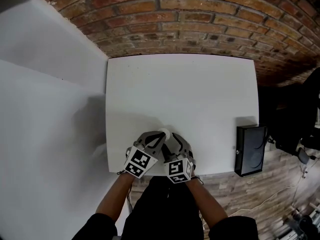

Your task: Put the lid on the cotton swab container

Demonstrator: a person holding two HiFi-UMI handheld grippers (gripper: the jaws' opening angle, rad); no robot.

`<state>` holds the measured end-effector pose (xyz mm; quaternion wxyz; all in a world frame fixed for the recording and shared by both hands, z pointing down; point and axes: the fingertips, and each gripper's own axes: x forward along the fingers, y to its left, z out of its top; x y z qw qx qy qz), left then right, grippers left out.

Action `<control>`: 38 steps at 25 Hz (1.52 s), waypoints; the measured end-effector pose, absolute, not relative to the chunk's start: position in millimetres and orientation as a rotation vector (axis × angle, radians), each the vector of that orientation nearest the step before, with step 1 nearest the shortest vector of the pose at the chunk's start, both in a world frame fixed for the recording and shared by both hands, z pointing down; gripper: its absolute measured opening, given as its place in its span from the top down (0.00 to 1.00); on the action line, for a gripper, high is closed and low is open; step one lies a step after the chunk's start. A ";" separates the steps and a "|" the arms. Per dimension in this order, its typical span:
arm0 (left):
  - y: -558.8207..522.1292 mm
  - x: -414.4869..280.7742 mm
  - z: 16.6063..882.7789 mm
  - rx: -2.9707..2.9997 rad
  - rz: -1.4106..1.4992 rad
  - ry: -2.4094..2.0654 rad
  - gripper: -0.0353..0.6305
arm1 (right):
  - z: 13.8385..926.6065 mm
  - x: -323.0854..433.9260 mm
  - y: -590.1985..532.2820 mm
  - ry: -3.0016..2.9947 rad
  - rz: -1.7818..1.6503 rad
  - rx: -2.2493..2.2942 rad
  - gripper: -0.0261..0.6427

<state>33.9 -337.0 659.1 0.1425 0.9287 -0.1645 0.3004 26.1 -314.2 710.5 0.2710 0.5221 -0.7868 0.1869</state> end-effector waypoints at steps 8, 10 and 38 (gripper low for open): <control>-337.6 21.0 639.9 2.617 0.713 -0.565 0.92 | 696.2 38.0 -295.5 -2.120 0.518 1.462 0.61; -335.9 16.3 632.3 2.631 0.682 -0.599 0.92 | 688.8 38.4 -293.0 -2.136 0.525 1.488 0.61; -207.0 -11.3 525.0 2.724 0.452 -0.928 0.92 | 544.7 55.3 -181.9 -2.229 0.362 1.619 0.93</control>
